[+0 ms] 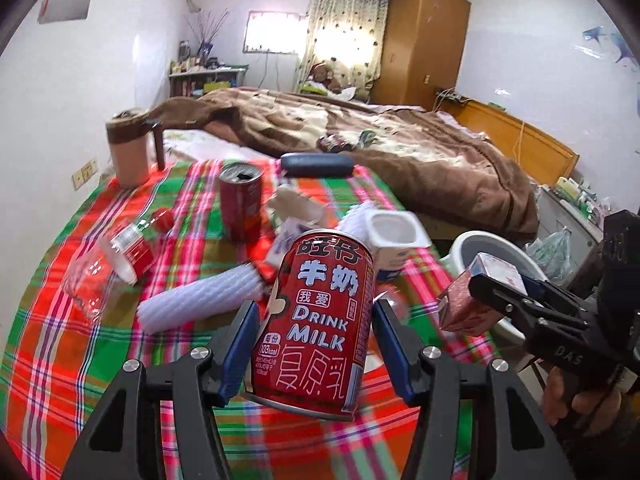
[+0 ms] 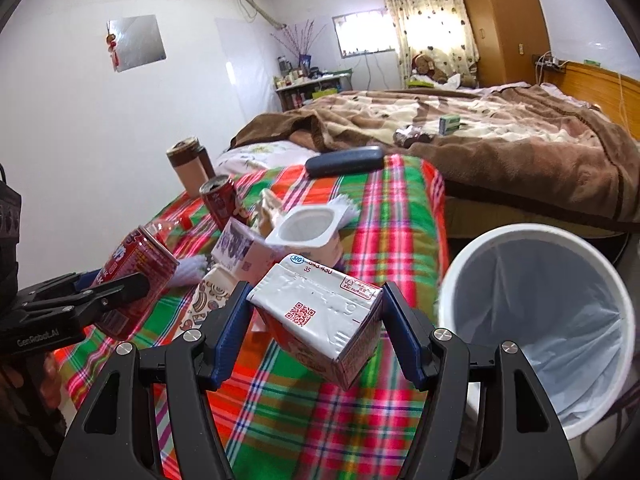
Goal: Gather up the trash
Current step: 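Carry the carton over the white bin with the right tool while the left tool carries the can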
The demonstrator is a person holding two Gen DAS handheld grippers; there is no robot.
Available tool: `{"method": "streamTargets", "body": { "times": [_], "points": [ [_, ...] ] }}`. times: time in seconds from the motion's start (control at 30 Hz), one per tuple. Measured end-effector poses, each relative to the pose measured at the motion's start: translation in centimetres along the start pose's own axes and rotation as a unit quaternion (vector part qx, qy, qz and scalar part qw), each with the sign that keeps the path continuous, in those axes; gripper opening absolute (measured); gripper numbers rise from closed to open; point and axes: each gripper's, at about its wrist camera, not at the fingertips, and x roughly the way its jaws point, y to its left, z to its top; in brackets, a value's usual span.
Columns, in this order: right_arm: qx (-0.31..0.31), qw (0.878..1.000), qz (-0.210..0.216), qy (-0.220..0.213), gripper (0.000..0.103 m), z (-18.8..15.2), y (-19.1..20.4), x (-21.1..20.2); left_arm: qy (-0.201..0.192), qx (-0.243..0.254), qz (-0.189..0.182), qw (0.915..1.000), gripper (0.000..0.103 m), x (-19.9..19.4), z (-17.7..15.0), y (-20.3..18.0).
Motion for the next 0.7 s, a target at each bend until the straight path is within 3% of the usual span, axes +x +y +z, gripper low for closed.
{"method": "streamTargets", "body": {
  "times": [0.47,0.7],
  "points": [
    [0.033,0.996,-0.069,-0.039,0.066,1.2,-5.6,-4.2,-0.003,0.039,-0.036,0.9986,0.058,0.9,1.1,-8.4],
    [0.053,0.992,-0.111,-0.03,0.066,1.0,-8.7,-4.6,0.005,0.062,-0.065,0.9959,0.058,2.8,1.2,-13.2]
  ]
}}
